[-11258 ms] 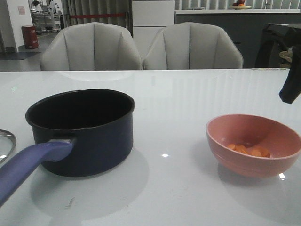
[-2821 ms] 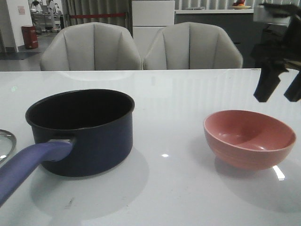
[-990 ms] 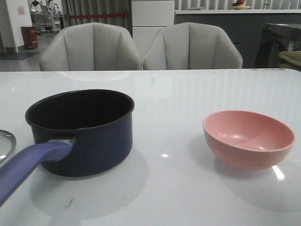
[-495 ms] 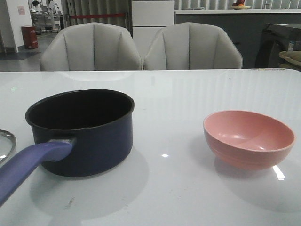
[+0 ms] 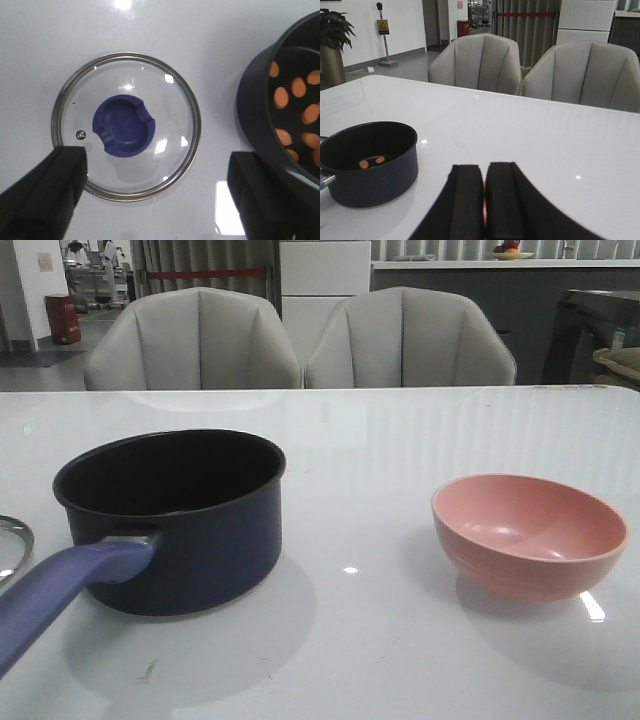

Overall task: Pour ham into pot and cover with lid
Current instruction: 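Lower the left gripper to the glass lid knob and grasp it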

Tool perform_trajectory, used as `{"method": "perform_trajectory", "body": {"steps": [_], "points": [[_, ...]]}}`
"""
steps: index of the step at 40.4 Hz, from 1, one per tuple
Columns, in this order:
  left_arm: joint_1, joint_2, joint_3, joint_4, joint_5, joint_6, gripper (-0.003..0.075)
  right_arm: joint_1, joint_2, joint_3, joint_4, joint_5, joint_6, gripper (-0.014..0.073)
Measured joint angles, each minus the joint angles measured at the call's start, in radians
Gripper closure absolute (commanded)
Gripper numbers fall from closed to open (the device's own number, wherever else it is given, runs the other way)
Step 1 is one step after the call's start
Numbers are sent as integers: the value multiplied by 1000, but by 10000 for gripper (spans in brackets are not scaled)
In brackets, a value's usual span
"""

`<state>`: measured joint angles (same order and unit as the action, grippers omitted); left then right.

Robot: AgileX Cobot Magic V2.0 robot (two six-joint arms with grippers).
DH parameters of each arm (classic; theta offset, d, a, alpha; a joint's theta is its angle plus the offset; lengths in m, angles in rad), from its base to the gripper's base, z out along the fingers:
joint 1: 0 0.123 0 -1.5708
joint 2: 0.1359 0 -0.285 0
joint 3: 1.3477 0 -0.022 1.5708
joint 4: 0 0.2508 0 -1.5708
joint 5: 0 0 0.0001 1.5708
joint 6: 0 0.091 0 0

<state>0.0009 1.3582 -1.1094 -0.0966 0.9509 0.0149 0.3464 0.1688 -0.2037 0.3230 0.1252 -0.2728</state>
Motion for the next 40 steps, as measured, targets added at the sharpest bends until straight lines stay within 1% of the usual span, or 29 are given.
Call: {"method": "perform_trajectory", "body": {"steps": [8,18,24,33,40], "points": [[3,175,-85,6,28,0,104,0,0,0,0,0,-2,408],[3,354,-202,14,113,0,104,0,0,0,0,0,-2,408],[9,409,-235,22,137,0,104,0,0,0,0,0,-2,408],[50,450,-238,28,181,3,104,0,0,0,0,0,-2,408],[56,484,-238,32,189,8,104,0,0,0,0,0,-2,408]]}}
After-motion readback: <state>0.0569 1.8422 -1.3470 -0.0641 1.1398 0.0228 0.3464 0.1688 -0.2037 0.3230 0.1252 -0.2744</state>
